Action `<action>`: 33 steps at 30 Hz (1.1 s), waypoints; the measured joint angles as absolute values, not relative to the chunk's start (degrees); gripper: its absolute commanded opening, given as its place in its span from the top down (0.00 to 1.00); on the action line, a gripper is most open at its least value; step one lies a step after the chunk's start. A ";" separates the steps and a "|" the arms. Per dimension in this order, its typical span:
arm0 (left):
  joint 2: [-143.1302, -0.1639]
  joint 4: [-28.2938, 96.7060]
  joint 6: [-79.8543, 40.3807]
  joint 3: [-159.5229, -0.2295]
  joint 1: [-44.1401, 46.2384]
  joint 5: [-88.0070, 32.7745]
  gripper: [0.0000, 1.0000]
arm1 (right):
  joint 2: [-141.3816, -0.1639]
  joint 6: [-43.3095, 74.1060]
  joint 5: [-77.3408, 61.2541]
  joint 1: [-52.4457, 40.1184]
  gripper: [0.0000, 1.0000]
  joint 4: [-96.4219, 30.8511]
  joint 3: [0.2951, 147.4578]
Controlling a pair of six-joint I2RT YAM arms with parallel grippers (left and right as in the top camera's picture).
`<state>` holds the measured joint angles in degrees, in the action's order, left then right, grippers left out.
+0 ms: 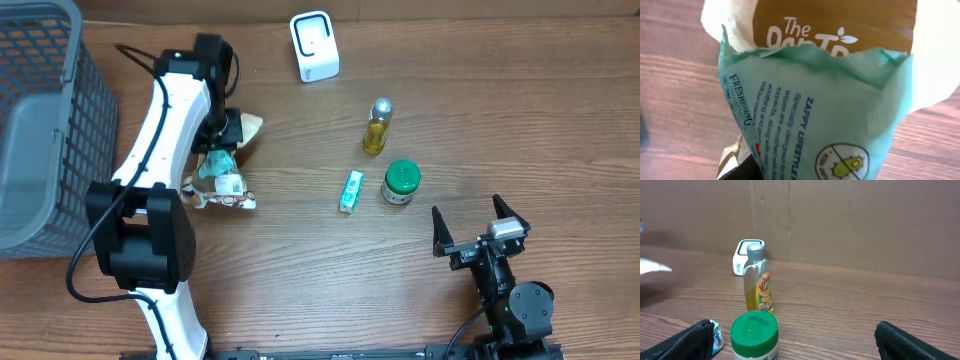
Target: Scan the item barcode
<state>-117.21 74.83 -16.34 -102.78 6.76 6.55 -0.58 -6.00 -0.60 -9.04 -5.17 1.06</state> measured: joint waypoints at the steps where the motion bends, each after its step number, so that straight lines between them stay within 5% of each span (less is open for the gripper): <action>1: -117.23 74.78 -16.34 -103.31 6.92 5.96 0.69 | -0.58 -6.00 -0.60 -9.04 0.00 -5.15 1.06; 13: -117.16 73.63 -17.17 -96.90 8.64 10.28 0.68 | -0.58 -6.00 -0.60 -9.04 0.00 -5.15 1.06; 16: -117.23 69.89 -17.50 -90.87 8.64 11.03 0.45 | -0.58 -5.98 -0.60 -9.04 0.00 -5.17 1.06; 21: -117.23 68.45 -18.06 -88.53 8.64 11.42 0.25 | -0.58 -6.00 -0.62 -9.04 0.00 -5.17 1.06; 33: -117.23 69.32 -18.02 -91.61 8.64 10.92 0.37 | -0.58 -5.98 -0.60 -9.04 0.00 -5.15 1.06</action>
